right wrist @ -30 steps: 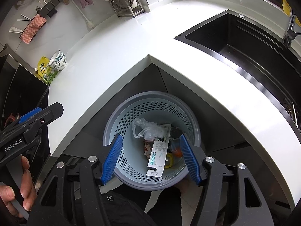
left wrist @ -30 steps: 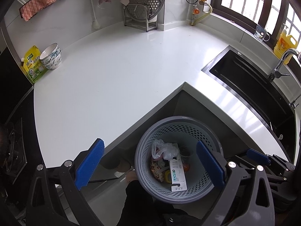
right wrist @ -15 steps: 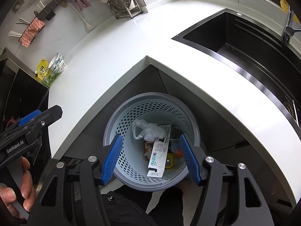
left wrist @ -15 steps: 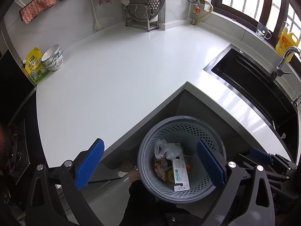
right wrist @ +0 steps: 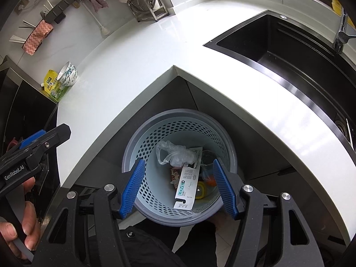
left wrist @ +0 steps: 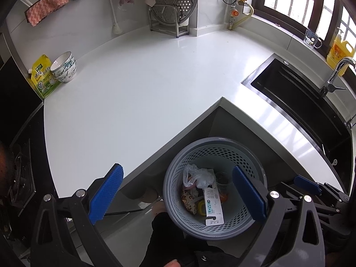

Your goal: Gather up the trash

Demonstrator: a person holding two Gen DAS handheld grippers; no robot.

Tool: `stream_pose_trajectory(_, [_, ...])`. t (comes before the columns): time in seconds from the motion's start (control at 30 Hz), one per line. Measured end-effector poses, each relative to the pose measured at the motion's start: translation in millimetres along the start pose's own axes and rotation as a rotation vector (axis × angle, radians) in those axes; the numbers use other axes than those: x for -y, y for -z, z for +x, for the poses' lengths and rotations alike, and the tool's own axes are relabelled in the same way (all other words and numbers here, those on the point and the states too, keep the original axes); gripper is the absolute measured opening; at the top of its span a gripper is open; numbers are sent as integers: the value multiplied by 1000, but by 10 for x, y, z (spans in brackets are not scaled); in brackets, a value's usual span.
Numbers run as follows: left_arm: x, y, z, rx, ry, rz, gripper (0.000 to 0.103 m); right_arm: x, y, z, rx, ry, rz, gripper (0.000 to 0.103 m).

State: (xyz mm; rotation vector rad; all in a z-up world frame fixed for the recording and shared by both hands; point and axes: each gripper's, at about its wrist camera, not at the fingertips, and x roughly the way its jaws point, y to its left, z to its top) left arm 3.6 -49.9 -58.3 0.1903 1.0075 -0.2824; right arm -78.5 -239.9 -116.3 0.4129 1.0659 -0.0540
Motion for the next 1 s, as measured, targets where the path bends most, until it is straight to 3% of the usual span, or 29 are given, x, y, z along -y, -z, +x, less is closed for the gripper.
stream_pose_trajectory(1.0, [19, 4, 12, -4, -6, 17, 96, -17, -15, 27, -3, -1, -2, 61])
